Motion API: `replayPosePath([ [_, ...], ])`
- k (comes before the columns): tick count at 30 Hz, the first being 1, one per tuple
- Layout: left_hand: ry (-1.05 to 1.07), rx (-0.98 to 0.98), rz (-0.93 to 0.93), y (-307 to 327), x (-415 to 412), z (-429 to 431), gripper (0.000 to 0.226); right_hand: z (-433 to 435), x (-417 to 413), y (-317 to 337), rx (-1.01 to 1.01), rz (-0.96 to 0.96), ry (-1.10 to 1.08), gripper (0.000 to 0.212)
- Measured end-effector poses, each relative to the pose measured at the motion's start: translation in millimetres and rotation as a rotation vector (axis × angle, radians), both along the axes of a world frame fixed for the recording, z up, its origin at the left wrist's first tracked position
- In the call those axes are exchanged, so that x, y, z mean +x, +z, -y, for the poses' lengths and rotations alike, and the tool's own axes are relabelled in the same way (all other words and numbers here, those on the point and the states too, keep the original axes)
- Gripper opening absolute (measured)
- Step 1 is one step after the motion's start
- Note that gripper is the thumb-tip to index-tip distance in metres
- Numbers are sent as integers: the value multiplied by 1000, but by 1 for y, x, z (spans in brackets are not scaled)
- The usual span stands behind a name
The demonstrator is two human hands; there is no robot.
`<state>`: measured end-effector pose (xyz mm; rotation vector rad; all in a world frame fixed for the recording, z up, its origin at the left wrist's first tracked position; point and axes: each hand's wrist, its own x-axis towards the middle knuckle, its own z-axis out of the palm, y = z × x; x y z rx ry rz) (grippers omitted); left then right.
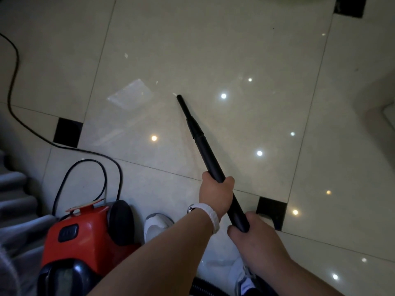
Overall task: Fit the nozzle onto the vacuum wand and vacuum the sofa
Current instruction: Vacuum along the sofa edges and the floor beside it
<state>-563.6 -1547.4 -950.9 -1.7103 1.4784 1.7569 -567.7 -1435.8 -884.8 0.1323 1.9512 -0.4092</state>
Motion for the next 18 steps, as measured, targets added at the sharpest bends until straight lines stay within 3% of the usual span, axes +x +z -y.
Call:
replayPosePath([
  [18, -7, -27, 31, 5, 3, 22, 23, 17, -1, 0, -51, 18, 21, 27],
])
